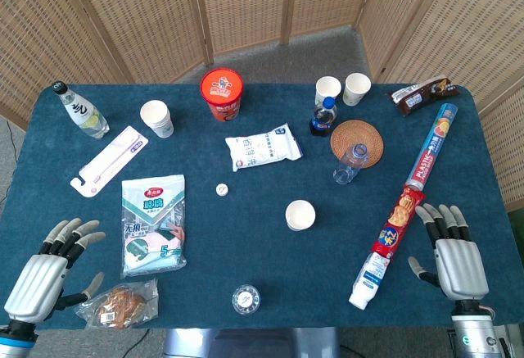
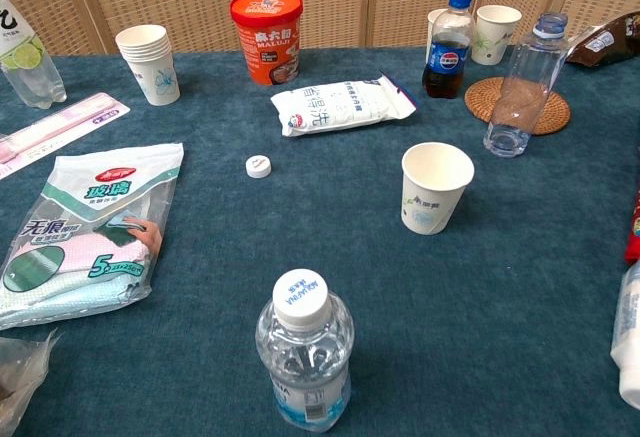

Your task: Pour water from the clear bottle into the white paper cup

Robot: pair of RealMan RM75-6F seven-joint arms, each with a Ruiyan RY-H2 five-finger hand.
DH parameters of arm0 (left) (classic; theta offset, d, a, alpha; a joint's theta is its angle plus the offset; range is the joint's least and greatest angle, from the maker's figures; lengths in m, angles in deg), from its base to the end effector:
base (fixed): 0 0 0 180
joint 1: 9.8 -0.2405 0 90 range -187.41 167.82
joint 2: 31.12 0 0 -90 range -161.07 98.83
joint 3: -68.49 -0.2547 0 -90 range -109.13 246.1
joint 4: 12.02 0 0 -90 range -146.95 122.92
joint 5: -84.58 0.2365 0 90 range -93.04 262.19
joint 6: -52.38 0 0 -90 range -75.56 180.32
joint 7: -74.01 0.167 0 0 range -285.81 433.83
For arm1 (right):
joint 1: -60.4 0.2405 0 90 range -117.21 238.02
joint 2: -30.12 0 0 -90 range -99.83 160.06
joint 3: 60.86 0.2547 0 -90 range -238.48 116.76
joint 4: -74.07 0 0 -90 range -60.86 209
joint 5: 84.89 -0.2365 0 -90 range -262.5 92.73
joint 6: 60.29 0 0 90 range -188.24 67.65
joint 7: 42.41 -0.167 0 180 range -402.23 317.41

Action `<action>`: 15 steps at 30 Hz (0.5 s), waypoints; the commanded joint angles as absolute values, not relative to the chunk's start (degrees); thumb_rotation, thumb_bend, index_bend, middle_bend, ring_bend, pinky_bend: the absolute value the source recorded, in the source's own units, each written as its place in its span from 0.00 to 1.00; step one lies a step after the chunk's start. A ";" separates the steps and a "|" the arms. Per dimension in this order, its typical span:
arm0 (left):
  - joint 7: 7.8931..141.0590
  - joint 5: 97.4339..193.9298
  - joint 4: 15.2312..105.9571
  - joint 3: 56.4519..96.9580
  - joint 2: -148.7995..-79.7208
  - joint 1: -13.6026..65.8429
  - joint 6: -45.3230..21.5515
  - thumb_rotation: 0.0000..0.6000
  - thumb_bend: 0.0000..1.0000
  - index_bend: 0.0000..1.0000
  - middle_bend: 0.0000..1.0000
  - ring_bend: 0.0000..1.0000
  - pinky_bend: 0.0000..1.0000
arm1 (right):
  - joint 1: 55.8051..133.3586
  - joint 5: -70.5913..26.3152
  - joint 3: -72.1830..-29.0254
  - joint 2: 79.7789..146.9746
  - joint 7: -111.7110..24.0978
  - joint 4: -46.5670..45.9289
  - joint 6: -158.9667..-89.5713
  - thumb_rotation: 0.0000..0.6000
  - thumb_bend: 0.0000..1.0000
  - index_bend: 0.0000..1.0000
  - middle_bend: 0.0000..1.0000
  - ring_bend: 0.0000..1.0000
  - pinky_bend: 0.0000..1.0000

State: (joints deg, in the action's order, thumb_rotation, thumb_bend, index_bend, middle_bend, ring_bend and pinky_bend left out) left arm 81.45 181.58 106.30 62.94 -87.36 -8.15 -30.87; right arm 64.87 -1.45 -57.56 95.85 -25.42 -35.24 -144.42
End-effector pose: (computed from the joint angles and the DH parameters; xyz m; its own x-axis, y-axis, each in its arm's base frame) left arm -0.2200 0.1494 0.1128 0.2330 0.1832 0.9551 0.9688 -0.1291 -0.2116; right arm -0.2542 -0.1993 0.1032 0.3674 -0.0448 0.9290 -0.9298 0.0046 0.3679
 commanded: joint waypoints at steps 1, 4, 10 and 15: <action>81.95 181.53 106.59 63.09 -87.33 -8.04 -30.83 0.88 0.42 0.21 0.16 0.08 0.00 | 64.94 -1.55 -57.47 95.94 -25.60 -35.08 -144.36 1.00 0.28 0.10 0.12 0.00 0.00; 82.33 181.37 106.86 63.15 -87.34 -7.88 -30.55 0.88 0.42 0.21 0.16 0.07 0.00 | 64.99 -1.56 -57.44 96.02 -25.93 -34.78 -144.29 1.00 0.28 0.10 0.12 0.00 0.00; 82.53 181.88 107.19 62.90 -87.12 -8.26 -31.20 0.88 0.42 0.21 0.16 0.07 0.00 | 64.65 -1.22 -57.72 96.02 -27.10 -34.19 -144.62 1.00 0.29 0.10 0.12 0.00 0.00; 82.47 182.44 107.25 62.70 -86.95 -8.66 -31.90 0.88 0.42 0.21 0.16 0.08 0.00 | 64.63 -0.82 -57.59 96.08 -28.31 -33.66 -144.87 1.00 0.29 0.09 0.12 0.00 0.00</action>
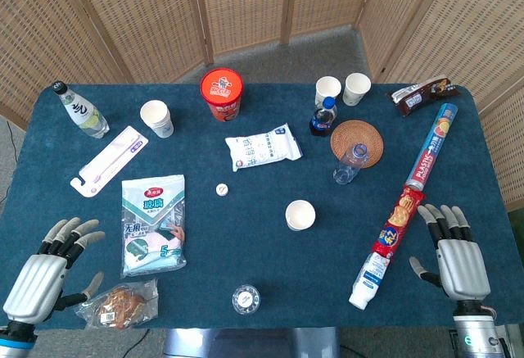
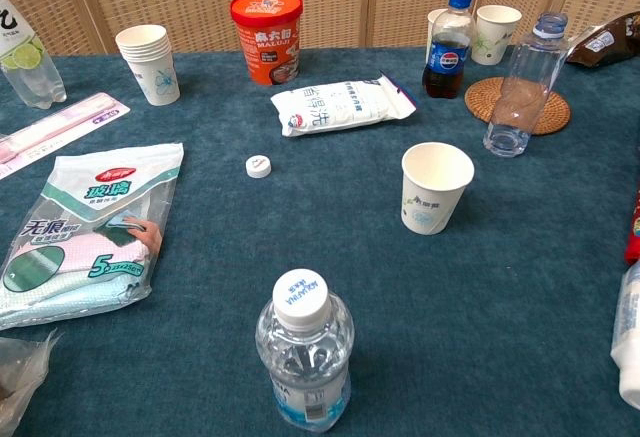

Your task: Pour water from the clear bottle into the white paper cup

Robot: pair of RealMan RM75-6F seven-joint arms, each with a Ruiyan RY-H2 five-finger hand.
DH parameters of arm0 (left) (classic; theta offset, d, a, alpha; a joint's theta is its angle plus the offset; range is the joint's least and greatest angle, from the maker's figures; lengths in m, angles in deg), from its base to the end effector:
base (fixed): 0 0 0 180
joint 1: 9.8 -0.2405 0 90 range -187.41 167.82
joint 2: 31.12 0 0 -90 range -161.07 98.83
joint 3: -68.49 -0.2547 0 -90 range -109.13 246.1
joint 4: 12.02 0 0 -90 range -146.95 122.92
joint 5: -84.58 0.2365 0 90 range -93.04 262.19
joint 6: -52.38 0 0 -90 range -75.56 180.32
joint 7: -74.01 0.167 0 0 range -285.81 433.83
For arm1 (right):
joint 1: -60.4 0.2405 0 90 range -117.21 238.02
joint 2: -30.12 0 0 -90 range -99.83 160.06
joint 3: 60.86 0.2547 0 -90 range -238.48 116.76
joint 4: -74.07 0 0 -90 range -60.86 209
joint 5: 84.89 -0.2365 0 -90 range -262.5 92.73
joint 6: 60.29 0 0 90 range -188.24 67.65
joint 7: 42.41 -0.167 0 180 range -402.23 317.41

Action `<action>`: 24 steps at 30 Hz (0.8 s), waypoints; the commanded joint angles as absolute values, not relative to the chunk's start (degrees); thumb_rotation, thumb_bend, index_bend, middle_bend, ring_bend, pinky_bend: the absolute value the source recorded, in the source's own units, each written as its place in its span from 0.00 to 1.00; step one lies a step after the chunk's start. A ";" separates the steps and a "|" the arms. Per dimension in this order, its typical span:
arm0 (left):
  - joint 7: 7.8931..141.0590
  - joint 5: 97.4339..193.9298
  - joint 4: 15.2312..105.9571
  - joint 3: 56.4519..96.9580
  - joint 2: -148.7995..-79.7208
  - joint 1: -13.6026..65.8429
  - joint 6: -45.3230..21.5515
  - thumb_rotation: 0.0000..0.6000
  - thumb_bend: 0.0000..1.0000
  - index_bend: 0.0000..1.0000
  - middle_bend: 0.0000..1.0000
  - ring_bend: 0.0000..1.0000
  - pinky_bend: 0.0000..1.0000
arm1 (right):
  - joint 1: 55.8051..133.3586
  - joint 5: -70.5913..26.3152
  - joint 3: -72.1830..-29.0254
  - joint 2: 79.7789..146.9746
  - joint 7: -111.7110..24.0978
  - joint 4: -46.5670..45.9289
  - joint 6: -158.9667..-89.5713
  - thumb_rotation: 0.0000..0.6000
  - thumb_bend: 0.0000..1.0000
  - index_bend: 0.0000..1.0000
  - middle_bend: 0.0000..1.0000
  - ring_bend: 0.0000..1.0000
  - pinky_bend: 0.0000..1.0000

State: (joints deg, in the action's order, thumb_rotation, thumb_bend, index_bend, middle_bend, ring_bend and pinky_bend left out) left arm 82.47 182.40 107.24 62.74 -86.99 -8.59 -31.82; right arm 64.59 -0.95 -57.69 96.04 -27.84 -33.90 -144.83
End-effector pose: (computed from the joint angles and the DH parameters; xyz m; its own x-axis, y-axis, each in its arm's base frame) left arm -0.2154 0.1473 0.1162 0.2388 0.1674 0.9565 0.9667 -0.1339 -0.2179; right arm -0.2592 -0.1981 0.1040 0.3474 -0.0379 0.9370 -0.9375 0.0065 0.3478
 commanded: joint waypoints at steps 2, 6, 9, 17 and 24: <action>82.48 182.48 107.30 62.70 -86.90 -8.69 -31.96 0.88 0.42 0.21 0.16 0.08 0.00 | 64.81 -0.81 -57.41 96.11 -29.31 -33.36 -144.66 1.00 0.29 0.07 0.12 0.00 0.00; 82.62 182.74 107.53 62.67 -86.79 -8.83 -32.23 0.88 0.42 0.21 0.16 0.07 0.00 | 65.95 -1.11 -56.60 95.99 -35.04 -32.07 -142.83 1.00 0.29 0.00 0.08 0.00 0.00; 82.94 182.83 107.90 62.72 -86.46 -8.93 -32.46 0.88 0.42 0.21 0.16 0.07 0.00 | 67.40 -1.89 -55.78 95.70 -41.17 -30.53 -140.18 1.00 0.28 0.00 0.05 0.00 0.00; 84.57 182.99 109.50 63.05 -85.47 -9.00 -32.82 0.88 0.42 0.21 0.16 0.07 0.00 | 72.49 -3.88 -52.84 95.96 -57.03 -24.59 -132.25 1.00 0.28 0.00 0.00 0.00 0.00; 85.72 182.31 111.17 63.14 -85.06 -8.86 -32.15 0.88 0.42 0.21 0.16 0.07 0.00 | 77.22 -4.84 -49.58 97.95 -70.99 -17.94 -126.93 1.00 0.23 0.00 0.00 0.00 0.00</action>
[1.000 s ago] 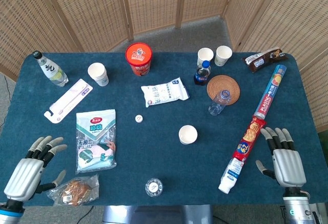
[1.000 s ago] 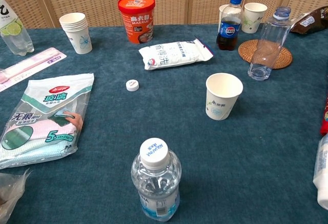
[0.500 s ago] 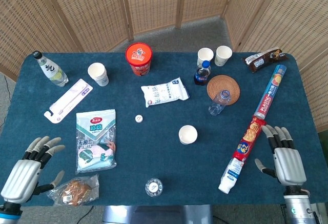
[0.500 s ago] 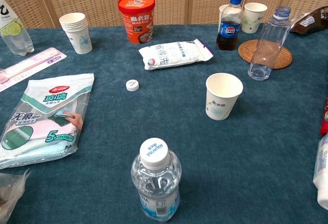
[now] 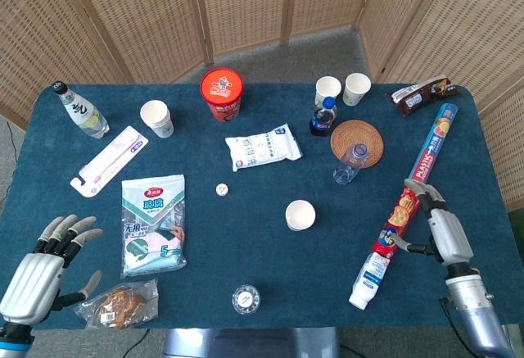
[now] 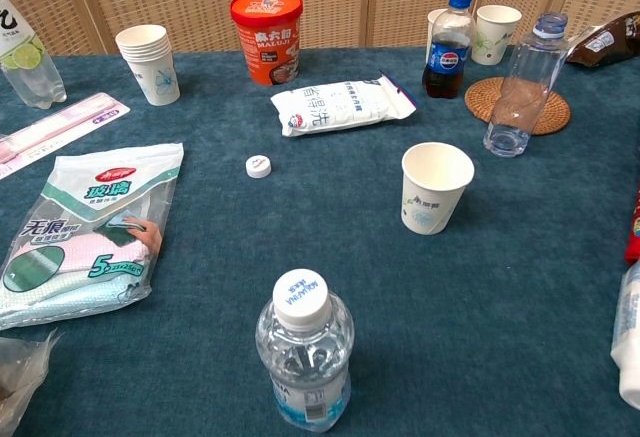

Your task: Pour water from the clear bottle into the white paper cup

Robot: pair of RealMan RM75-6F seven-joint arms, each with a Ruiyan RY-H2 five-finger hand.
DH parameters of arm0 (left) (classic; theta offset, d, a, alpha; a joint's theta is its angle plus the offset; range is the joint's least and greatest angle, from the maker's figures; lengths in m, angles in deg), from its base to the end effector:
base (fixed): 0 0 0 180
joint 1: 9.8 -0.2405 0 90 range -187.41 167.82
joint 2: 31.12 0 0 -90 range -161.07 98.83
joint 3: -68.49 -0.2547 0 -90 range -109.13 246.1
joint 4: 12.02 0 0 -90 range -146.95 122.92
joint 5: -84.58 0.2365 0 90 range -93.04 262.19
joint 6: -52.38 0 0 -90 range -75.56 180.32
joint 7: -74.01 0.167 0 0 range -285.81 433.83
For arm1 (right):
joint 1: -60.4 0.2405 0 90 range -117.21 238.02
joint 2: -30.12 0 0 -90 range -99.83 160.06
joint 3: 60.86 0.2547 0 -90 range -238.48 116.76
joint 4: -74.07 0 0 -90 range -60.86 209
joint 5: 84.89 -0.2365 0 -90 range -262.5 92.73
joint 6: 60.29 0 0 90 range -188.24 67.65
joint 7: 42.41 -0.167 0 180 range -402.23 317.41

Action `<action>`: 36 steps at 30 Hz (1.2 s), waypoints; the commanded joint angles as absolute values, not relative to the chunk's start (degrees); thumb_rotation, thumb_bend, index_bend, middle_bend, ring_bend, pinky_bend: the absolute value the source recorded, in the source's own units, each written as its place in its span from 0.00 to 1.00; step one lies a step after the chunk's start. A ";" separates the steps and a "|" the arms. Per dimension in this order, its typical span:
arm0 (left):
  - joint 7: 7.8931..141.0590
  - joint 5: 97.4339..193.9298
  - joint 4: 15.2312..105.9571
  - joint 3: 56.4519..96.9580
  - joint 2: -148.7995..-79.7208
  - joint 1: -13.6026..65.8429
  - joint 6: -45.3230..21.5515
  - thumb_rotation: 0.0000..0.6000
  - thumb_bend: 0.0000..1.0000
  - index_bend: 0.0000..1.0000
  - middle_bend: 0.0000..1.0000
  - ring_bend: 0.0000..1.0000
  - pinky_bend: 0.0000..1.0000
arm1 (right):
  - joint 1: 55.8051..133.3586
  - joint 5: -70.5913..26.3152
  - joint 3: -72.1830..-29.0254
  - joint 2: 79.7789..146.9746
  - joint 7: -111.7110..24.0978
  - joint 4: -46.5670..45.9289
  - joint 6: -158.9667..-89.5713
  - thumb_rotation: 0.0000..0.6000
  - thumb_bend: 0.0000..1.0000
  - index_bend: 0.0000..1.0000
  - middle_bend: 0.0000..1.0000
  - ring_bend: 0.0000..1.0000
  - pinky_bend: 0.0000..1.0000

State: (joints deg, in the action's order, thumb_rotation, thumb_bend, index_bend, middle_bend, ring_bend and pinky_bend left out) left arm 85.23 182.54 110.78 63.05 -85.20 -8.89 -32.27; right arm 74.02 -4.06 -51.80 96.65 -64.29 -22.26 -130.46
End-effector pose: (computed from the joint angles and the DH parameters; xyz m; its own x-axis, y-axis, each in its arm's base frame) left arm -0.2033 0.1483 0.1251 0.2546 0.1477 0.9557 0.9625 -0.1341 -0.2357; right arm -0.2764 -0.2722 0.0950 -0.0989 -0.1463 0.9843 -0.9938 -0.0362 -0.1052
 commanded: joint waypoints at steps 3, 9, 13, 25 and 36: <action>86.35 181.99 111.99 63.13 -84.95 -8.76 -31.71 0.89 0.42 0.21 0.16 0.07 0.00 | 79.27 -5.02 -48.46 99.12 -76.97 -14.90 -124.66 1.00 0.22 0.00 0.00 0.00 0.00; 87.38 181.64 113.15 63.23 -84.86 -8.65 -31.26 0.88 0.42 0.21 0.16 0.07 0.00 | 82.97 -4.56 -47.43 100.99 -87.20 -8.41 -120.34 1.00 0.20 0.00 0.00 0.00 0.00; 87.98 181.33 113.77 63.30 -84.70 -8.54 -30.93 0.88 0.42 0.21 0.16 0.07 0.00 | 85.07 -3.74 -47.70 102.01 -91.54 -4.39 -117.83 1.00 0.19 0.00 0.00 0.00 0.00; 89.89 180.67 115.04 63.55 -84.83 -8.54 -30.63 0.88 0.42 0.21 0.16 0.08 0.00 | 89.79 -2.60 -48.61 105.29 -101.88 4.47 -113.02 1.00 0.19 0.00 0.00 0.00 0.00; 91.64 179.96 116.18 63.92 -84.85 -8.42 -30.38 0.88 0.42 0.21 0.16 0.07 0.00 | 94.16 -1.50 -49.89 109.91 -110.57 13.48 -108.97 1.00 0.19 0.00 0.00 0.00 0.00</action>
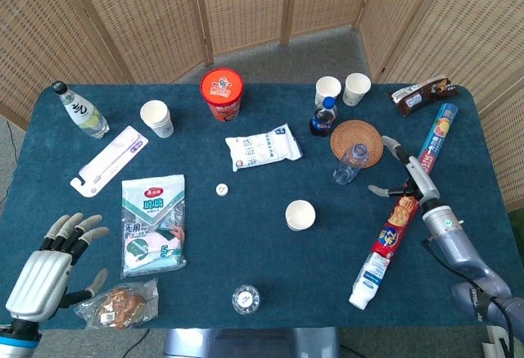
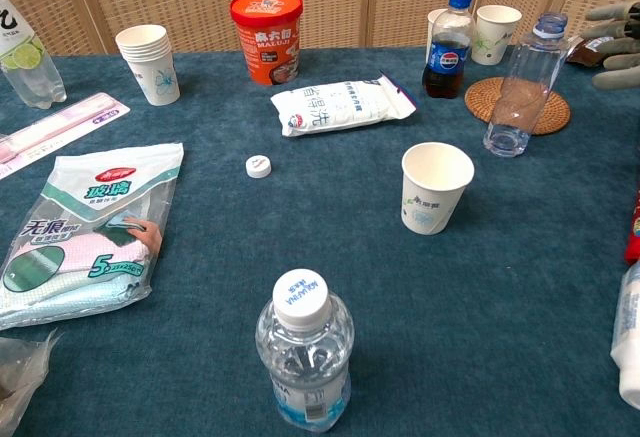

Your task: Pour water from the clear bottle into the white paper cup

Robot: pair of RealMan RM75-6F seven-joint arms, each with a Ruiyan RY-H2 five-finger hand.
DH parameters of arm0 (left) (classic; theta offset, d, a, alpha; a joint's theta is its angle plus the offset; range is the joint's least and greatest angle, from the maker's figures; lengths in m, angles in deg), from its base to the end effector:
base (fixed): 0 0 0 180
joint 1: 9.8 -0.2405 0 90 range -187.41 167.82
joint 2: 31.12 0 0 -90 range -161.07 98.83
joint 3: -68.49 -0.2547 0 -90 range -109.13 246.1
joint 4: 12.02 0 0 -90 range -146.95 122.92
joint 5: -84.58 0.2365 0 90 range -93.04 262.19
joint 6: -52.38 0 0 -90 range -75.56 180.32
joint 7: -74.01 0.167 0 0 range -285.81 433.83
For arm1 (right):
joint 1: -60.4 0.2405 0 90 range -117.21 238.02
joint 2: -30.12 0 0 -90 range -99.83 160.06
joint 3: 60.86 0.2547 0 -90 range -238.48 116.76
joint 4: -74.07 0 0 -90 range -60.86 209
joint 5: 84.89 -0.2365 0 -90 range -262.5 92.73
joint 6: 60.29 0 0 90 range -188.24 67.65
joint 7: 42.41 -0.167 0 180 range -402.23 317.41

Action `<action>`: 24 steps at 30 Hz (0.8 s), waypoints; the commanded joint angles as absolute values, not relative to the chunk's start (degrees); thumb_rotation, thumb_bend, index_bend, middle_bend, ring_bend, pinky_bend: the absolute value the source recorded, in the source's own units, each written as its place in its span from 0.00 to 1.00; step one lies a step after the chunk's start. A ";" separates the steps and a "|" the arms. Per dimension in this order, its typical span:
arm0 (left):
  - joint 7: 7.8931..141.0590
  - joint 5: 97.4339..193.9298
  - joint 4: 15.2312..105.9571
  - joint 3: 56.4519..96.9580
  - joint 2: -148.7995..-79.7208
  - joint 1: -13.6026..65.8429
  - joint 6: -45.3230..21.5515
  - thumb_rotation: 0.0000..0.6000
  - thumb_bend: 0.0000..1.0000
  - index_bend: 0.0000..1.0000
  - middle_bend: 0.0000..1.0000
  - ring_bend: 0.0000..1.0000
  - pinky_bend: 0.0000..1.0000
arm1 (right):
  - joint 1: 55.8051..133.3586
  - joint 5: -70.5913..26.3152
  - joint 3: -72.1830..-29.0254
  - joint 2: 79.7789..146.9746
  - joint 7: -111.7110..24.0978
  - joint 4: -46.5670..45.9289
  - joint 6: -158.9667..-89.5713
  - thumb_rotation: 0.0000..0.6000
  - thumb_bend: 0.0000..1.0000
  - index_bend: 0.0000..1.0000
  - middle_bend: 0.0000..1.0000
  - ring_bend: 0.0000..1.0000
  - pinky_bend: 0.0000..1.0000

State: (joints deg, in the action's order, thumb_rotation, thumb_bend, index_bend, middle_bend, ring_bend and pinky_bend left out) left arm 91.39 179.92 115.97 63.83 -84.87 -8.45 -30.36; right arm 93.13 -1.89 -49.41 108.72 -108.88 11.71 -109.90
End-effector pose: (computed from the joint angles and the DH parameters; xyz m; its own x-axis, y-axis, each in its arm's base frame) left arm -0.1862 0.1531 0.1238 0.2774 0.1615 0.9471 0.9581 -0.1202 -0.2601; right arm -0.2988 -0.4095 0.0633 -0.4506 -0.2919 0.8437 -0.8891 0.0617 -0.4535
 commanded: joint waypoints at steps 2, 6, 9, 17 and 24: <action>91.99 179.94 116.40 63.86 -84.79 -8.42 -30.24 0.88 0.42 0.21 0.16 0.07 0.00 | 94.65 -1.29 -50.20 110.67 -111.89 14.88 -108.61 1.00 0.19 0.00 0.00 0.00 0.00; 92.81 179.73 117.04 63.92 -84.61 -8.42 -30.17 0.88 0.42 0.21 0.16 0.07 0.00 | 95.47 -0.93 -50.80 112.61 -115.24 17.96 -108.32 1.00 0.19 0.00 0.00 0.00 0.00; 93.15 179.79 117.41 64.01 -84.51 -8.38 -30.18 0.88 0.42 0.21 0.16 0.07 0.00 | 96.02 -0.48 -51.21 113.95 -117.99 19.72 -108.48 1.00 0.19 0.00 0.00 0.00 0.00; 93.20 179.94 117.53 64.05 -84.29 -8.61 -30.61 0.88 0.42 0.21 0.16 0.08 0.00 | 97.73 0.77 -52.19 116.25 -120.92 22.38 -109.10 1.00 0.19 0.00 0.00 0.00 0.00; 91.89 180.22 116.90 63.80 -83.62 -9.24 -31.58 0.88 0.42 0.21 0.16 0.07 0.00 | 100.04 0.56 -52.15 117.98 -122.09 24.03 -107.88 1.00 0.19 0.00 0.00 0.00 0.00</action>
